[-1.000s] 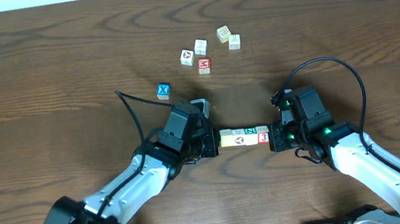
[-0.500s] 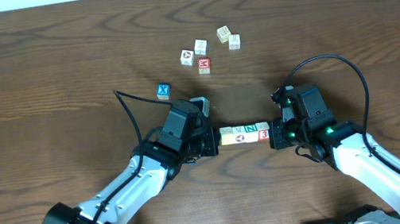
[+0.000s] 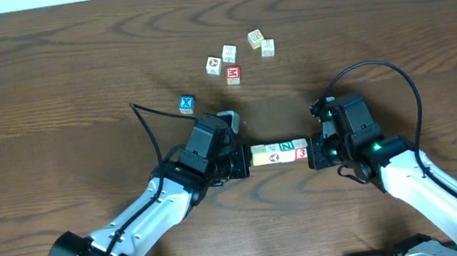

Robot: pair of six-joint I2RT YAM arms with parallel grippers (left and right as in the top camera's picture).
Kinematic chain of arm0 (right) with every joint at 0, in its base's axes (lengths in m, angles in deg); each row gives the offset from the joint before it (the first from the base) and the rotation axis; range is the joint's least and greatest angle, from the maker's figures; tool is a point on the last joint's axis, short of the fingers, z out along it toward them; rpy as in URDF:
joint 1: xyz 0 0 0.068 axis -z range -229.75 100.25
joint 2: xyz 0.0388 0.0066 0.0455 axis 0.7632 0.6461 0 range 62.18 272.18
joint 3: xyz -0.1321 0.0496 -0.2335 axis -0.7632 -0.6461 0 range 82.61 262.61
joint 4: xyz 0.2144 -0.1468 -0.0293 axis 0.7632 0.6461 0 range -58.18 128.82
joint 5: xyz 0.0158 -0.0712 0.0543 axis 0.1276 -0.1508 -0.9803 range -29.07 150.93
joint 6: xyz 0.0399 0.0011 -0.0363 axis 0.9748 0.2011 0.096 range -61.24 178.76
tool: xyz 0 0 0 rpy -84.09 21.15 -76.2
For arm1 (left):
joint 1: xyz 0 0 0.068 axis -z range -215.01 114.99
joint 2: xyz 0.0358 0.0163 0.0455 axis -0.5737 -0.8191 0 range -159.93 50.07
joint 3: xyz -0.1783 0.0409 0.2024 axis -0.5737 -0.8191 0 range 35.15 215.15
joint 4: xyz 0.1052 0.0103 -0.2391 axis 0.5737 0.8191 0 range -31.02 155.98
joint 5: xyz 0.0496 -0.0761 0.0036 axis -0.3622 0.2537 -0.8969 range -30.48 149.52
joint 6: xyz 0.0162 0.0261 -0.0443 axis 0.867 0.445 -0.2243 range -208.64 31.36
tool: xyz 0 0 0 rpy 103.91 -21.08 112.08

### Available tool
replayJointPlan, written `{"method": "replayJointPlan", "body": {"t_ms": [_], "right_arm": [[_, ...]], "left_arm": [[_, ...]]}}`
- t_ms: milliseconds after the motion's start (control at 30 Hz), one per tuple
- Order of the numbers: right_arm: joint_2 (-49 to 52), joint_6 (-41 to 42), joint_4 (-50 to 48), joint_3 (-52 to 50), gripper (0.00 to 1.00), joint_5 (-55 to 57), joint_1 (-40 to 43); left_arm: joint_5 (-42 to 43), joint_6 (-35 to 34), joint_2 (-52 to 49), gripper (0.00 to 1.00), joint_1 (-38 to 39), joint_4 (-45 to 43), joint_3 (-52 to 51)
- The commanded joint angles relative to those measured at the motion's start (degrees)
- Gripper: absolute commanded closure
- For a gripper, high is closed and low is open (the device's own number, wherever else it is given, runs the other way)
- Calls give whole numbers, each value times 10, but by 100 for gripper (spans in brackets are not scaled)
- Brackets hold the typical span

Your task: Lift 4 blocks

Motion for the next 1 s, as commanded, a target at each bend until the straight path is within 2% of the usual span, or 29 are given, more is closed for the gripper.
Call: {"method": "replayJointPlan", "body": {"t_ms": [0,967], "right_arm": [[-11,-11,-4,25,99,-95,-21],[-11,-10,4,28,99,-96,-21]], "left_arm": [[53,10,8,93,10,-14,39],[54,10,8,93,10,-9,52]]}}
